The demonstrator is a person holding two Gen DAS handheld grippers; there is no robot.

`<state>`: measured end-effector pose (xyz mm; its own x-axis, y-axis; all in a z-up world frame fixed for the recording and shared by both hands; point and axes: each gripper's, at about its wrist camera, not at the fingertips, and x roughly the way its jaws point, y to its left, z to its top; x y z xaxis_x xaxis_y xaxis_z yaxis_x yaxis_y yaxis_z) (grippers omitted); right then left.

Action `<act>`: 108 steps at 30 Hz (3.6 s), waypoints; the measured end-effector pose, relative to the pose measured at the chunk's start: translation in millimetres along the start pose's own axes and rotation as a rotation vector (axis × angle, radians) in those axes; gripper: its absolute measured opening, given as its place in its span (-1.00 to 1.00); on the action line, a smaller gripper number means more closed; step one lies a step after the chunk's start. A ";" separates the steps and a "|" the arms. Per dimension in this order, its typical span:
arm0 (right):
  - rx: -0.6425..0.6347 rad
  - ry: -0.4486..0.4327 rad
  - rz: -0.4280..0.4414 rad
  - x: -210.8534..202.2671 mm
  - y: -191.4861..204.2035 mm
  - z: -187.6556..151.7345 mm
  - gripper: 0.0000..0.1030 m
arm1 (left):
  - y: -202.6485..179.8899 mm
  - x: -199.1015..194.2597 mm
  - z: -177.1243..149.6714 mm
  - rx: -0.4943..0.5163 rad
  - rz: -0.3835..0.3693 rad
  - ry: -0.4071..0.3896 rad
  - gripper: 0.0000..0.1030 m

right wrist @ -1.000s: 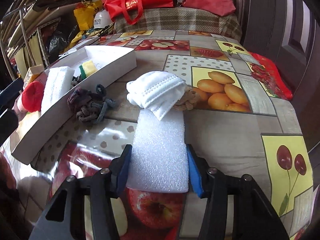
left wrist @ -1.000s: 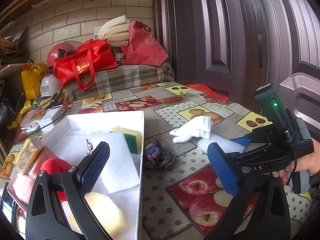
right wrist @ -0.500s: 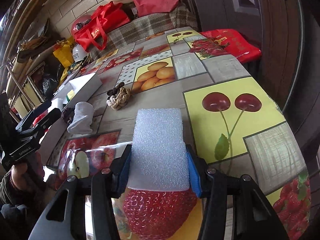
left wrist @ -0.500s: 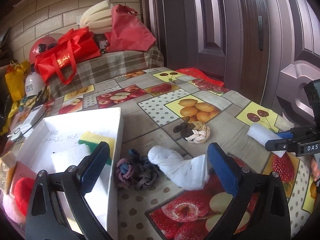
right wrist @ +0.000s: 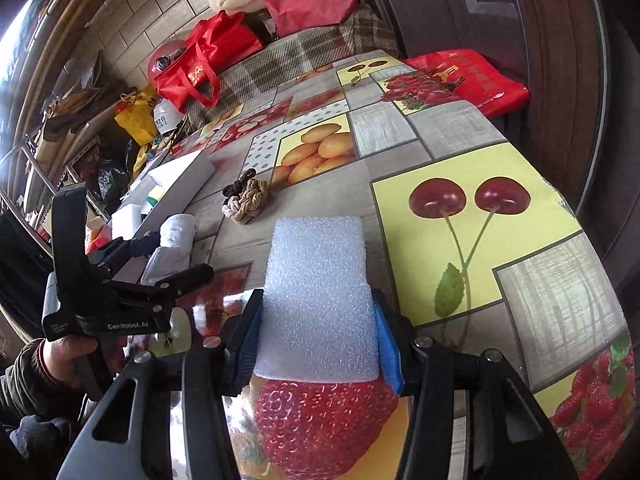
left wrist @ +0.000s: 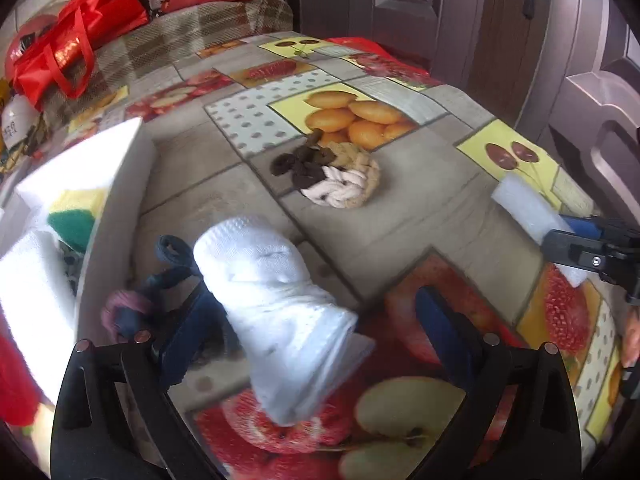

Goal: Organize soft objects
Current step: 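Grasp the second white foam sheet with the right gripper, then reach past the white sock and grasp the blue-grey rope knot with the left gripper, then carry the rope knot and foam sheet over the tray with both grippers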

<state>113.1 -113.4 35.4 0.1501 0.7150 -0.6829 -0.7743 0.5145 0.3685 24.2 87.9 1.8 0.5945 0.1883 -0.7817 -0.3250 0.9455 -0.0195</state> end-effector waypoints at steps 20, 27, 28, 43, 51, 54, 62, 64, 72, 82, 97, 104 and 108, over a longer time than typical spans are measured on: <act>0.002 0.001 -0.005 0.1 0.5 -2.3 -0.01 | 34.7 -63.1 -5.6 -0.091 -0.010 -0.127 0.92; 0.003 0.001 -0.005 0.2 0.0 -2.2 -0.01 | 5.1 -49.9 -17.2 0.039 -0.008 -0.049 0.73; 0.003 0.001 -0.005 0.1 0.1 -2.3 -0.01 | 1.4 -50.3 -21.8 0.050 -0.020 -0.044 0.73; 0.005 0.001 -0.003 0.7 0.2 -1.9 -0.01 | -18.5 -47.0 -27.9 0.050 -0.067 -0.037 0.73; 0.005 0.001 -0.003 0.7 0.2 -2.0 -0.01 | 15.7 -63.7 -21.7 -0.002 0.030 -0.066 0.73; 0.004 0.001 -0.003 0.7 -0.2 -1.8 -0.01 | -0.5 -45.5 -21.3 0.072 0.047 0.001 0.73; 0.003 0.000 -0.003 0.6 -0.7 -1.2 -0.01 | -8.3 -18.9 -15.5 0.096 0.012 0.011 0.04; -0.008 -0.003 -0.001 0.5 1.0 -1.3 -0.02 | -13.0 -23.1 -19.7 0.126 0.007 -0.020 -0.47; -0.081 -0.189 -0.045 -29.5 20.0 -9.9 -0.03 | 0.4 -71.8 -39.8 0.085 -0.012 -0.251 -0.52; -0.089 -0.376 0.019 -45.0 58.9 -24.1 -0.03 | 23.6 -114.4 -63.6 0.038 0.084 -0.412 -0.51; -0.315 -0.297 0.115 4.2 152.6 -21.4 -0.03 | 111.5 -148.0 -100.9 -0.148 0.235 -0.473 -0.51; -0.433 -0.232 0.137 38.5 195.9 -22.4 -0.03 | 180.1 -168.8 -128.8 -0.334 0.340 -0.501 -0.51; -0.450 -0.232 0.155 52.8 210.6 -20.7 -0.03 | 221.2 -176.8 -144.3 -0.485 0.397 -0.512 -0.50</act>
<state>-54.8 22.9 63.9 0.1055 0.8785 -0.4659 -0.9778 0.1770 0.1123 -258.9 225.4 45.7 0.5925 0.6952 -0.4070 -0.7956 0.5842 -0.1605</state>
